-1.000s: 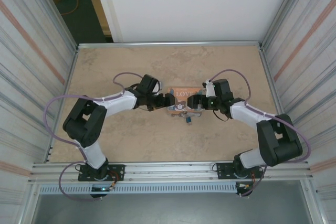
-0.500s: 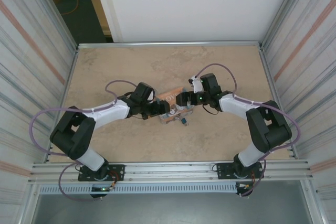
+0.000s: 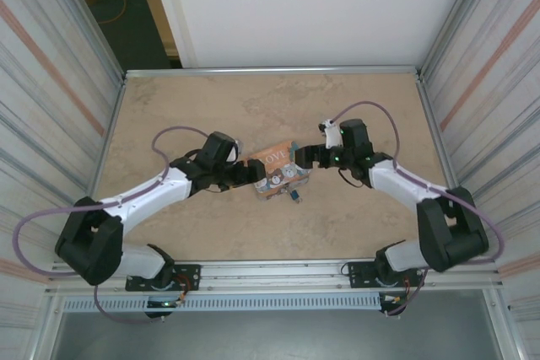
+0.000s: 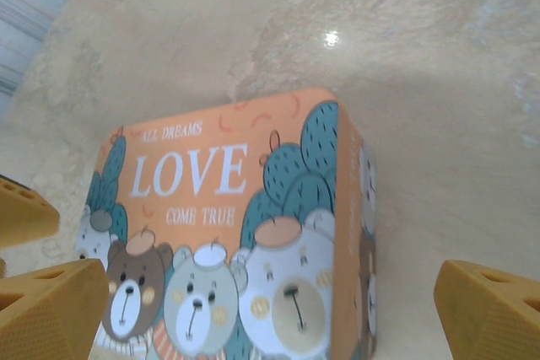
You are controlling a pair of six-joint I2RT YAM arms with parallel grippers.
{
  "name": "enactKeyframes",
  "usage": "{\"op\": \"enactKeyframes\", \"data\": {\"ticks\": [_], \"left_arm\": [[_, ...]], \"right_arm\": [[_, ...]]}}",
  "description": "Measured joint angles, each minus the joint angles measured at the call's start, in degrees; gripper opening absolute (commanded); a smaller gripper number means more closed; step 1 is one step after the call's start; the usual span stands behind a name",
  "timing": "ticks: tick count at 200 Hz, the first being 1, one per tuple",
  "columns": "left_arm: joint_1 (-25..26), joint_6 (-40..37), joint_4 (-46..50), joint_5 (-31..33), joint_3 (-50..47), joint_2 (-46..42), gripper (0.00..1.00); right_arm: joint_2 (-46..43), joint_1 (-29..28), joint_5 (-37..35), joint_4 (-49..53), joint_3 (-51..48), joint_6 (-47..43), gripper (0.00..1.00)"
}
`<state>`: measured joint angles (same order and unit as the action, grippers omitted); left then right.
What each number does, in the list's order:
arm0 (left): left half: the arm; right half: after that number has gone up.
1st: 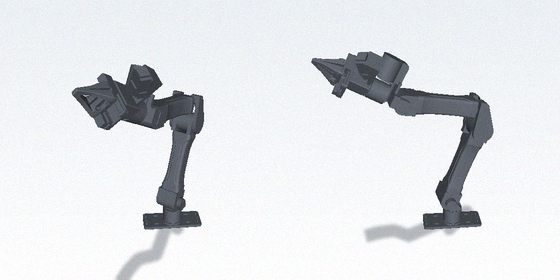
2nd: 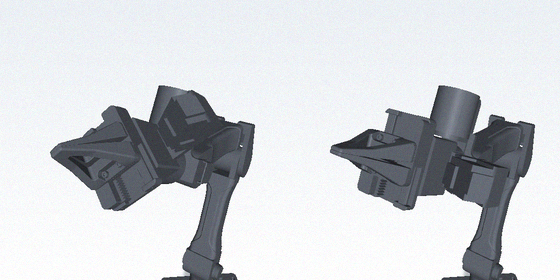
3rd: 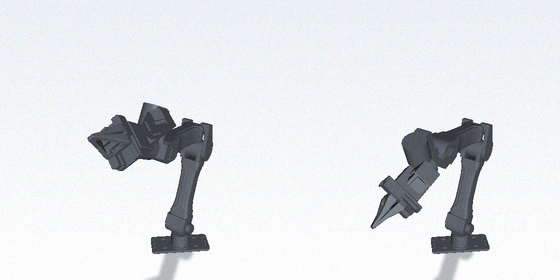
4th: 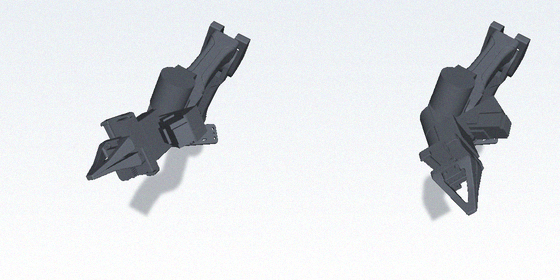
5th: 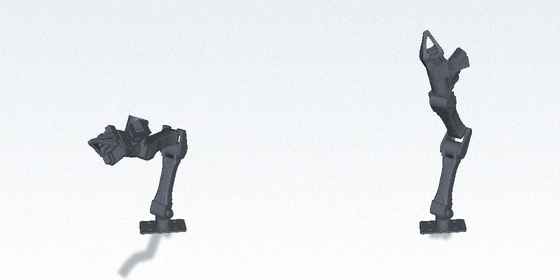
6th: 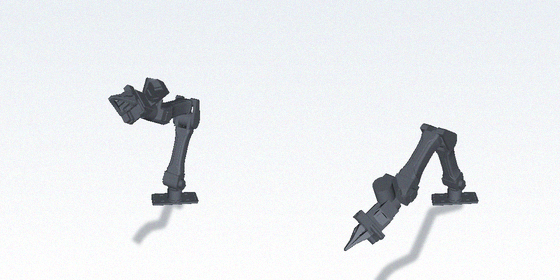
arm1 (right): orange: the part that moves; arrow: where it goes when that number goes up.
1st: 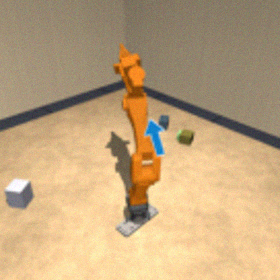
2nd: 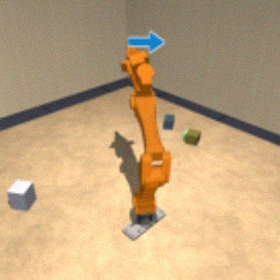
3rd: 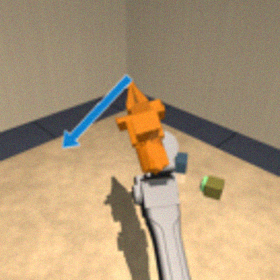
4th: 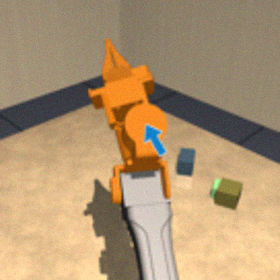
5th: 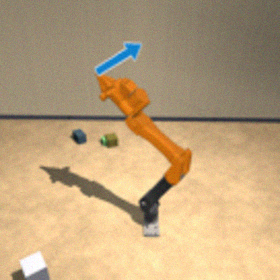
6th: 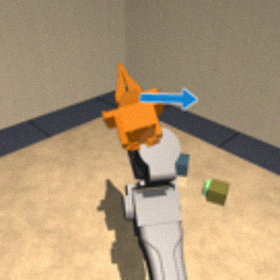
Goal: Unlock a padlock with a key
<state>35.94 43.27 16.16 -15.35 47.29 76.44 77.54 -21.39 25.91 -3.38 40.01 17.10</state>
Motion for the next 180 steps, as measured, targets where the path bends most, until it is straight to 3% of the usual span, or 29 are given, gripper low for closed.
{"op": "enactKeyframes", "data": {"ticks": [32, 71, 110, 180], "left_arm": [[-0.17, 0.15, -0.83, -1.66, 0.87, -1.2, 0.63], [-0.79, -0.09, -3.54, -6.16, 4.74, 2.47, 0.48], [-1.75, -0.13, -6.38, -10.64, 7.8, 8.98, 0.44], [-1.84, -0.11, -7.63, -14.23, 8.66, 13.6, 0.42]], "right_arm": [[-7.56, -1.53, 0.33, -0.48, -8.94, 0.85, 1.0], [-9.62, -9.55, -1.88, -4.26, -15.39, 3.89, 1.0], [-3.04, -15.87, -6.19, -9.31, -15.32, 5.16, 1.0], [4.22, -19.02, -8.28, -12.79, -11.98, 5.2, 0.99]]}}
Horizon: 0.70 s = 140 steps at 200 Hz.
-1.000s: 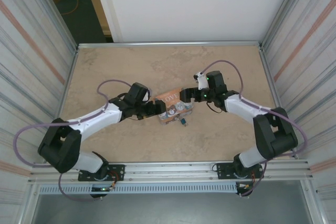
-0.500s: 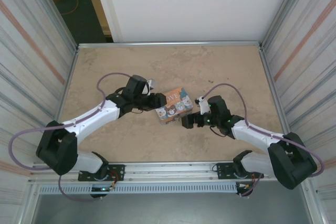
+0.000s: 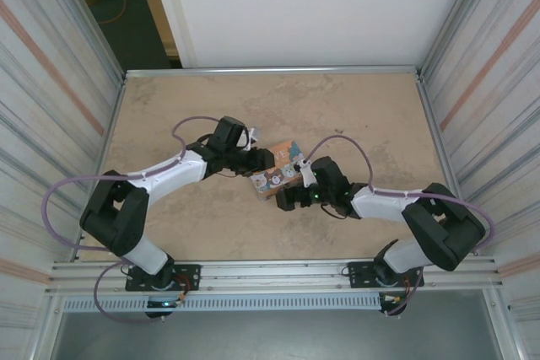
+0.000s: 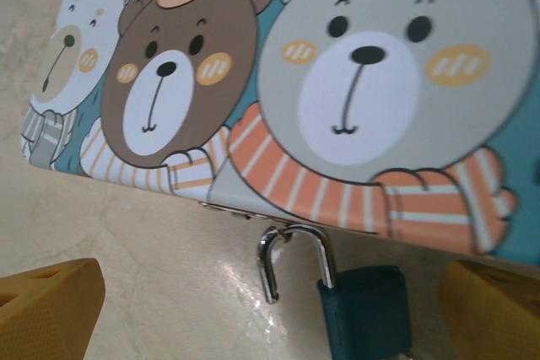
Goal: Unlock a padlock with a key
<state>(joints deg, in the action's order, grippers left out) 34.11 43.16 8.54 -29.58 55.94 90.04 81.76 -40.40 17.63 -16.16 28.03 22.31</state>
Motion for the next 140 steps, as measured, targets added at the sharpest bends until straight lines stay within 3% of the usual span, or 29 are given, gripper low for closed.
{"op": "enactKeyframes", "data": {"ticks": [108, 140], "left_arm": [[-0.04, 0.02, -1.16, -0.9, 0.17, 0.57, 0.41], [-0.2, 0.02, -1.14, -0.9, 0.2, 0.61, 0.41]], "right_arm": [[-4.59, -2.01, 4.87, 2.75, -0.24, 1.25, 0.97], [-6.95, -0.13, 4.98, 2.1, -2.32, 1.62, 0.89]]}}
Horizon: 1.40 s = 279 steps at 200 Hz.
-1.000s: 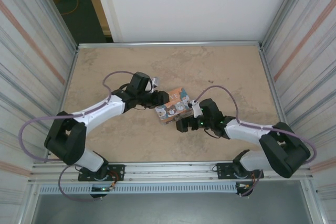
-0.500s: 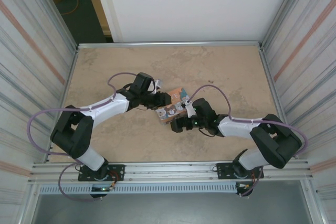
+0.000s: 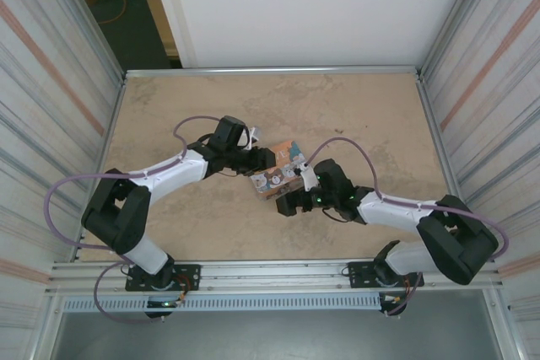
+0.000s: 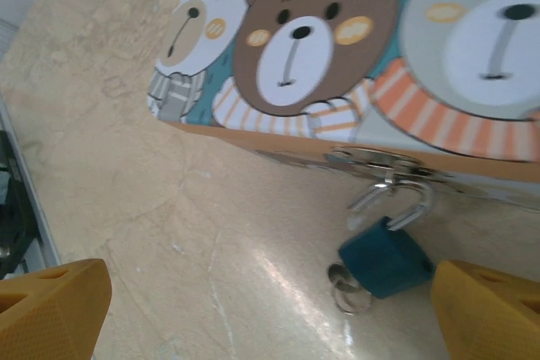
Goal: Unlock a padlock with a key
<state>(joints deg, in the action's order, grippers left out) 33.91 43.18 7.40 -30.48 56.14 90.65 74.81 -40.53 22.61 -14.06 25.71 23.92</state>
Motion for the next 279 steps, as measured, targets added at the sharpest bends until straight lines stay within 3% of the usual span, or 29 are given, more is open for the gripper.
{"op": "enactKeyframes", "data": {"ticks": [28, 103, 156, 279], "left_arm": [[-0.22, 0.0, 0.0, 0.0, 0.0, 0.0, 0.4], [-0.24, 0.02, 0.0, 0.0, 0.0, 0.0, 0.39], [-0.59, 0.11, 0.0, -0.02, 0.0, 0.07, 0.38], [-0.98, 0.15, 0.0, 0.0, 0.0, 0.24, 0.38]], "right_arm": [[0.26, 2.58, 2.1, -2.51, -1.42, 1.09, 0.8], [8.68, 5.11, 6.16, -9.35, -0.96, 1.31, 0.75], [14.38, 5.2, 7.96, -12.81, 1.49, 1.16, 0.65], [12.94, 5.31, 9.2, -12.57, 1.11, 0.31, 0.4]]}}
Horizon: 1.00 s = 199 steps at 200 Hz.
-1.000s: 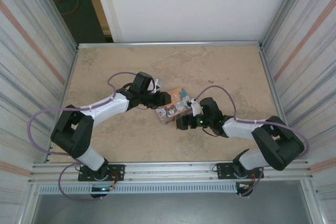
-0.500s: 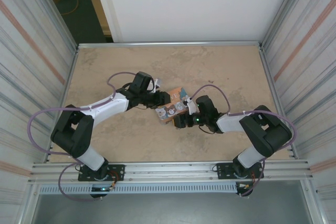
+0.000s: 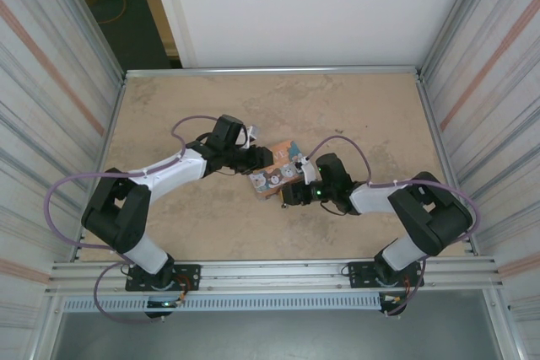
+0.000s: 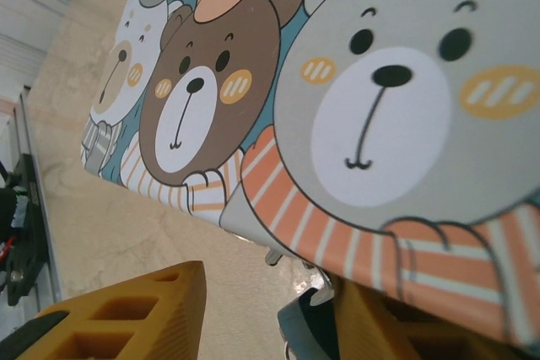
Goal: Unlock a padlock with a key
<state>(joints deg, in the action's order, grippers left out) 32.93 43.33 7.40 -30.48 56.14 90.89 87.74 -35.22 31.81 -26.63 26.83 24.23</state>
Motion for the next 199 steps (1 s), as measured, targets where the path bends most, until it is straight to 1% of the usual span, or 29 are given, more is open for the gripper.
{"op": "enactKeyframes", "data": {"ticks": [35, 67, 89, 107, 159, 199], "left_arm": [[0.0, 0.0, 0.0, 0.0, 0.0, 0.0, 0.38], [0.0, 0.0, 0.0, 0.02, -0.02, 0.0, 0.38], [0.0, 0.0, 0.0, 0.02, -0.02, 0.0, 0.38], [0.0, 0.0, 0.0, 0.04, -0.09, 0.0, 0.38], [-0.37, 0.0, -0.04, 0.04, -1.18, 0.0, 0.38], [-0.37, 0.33, -0.9, -0.02, -3.41, 0.0, 0.37]], "right_arm": [[-0.59, 0.02, 0.0, 0.74, -0.04, -0.9, 0.31], [-0.59, 0.02, -0.07, 1.68, -0.04, -0.92, 0.2], [-0.57, 0.02, -0.24, 2.19, -0.04, -0.94, 0.11], [-0.39, 0.02, -0.48, 2.27, -0.04, -0.81, 0.06], [0.33, 0.02, -0.52, 0.81, -0.04, -0.11, 0.0], [0.79, 0.02, -2.25, -3.82, -1.57, 4.74, 0.0]]}}
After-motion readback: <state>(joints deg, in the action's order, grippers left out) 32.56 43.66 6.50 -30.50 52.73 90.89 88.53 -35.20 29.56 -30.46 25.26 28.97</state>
